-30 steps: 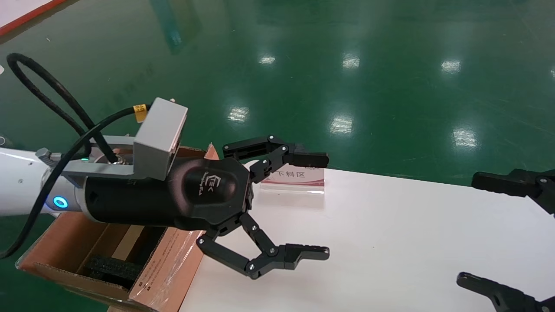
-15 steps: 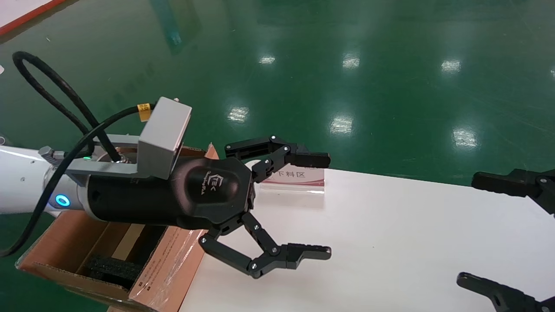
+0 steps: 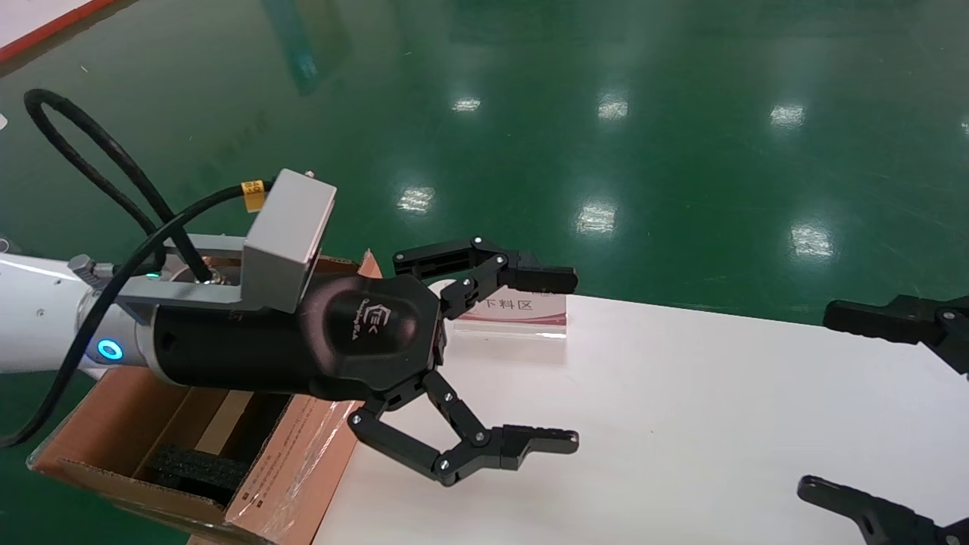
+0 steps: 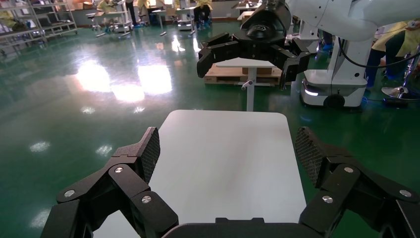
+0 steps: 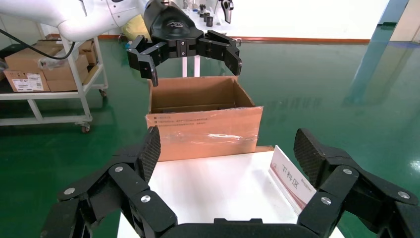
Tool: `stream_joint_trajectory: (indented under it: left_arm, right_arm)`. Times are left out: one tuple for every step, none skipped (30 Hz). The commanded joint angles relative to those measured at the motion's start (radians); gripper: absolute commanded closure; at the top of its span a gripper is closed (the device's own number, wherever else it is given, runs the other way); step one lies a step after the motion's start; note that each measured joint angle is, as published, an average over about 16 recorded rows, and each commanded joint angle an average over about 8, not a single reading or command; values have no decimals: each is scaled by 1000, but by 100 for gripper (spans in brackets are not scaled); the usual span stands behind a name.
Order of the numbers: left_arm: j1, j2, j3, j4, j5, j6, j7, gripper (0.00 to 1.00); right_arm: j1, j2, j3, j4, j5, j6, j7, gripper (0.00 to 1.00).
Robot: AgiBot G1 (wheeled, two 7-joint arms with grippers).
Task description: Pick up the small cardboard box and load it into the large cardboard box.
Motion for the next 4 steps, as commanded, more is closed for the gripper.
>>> stream_joint_trajectory:
  left_arm:
    - [-1,0,1,0,0,0,0,0]
    - [-1,0,1,0,0,0,0,0]
    - [-1,0,1,0,0,0,0,0]
    - [-1,0,1,0,0,0,0,0]
  right_arm:
    - [0,0,0,0,0,0,0,0]
    - [0,0,0,0,0,0,0,0]
    - [0,0,0,0,0,0,0,0]
    - [0,0,0,0,0,0,0,0]
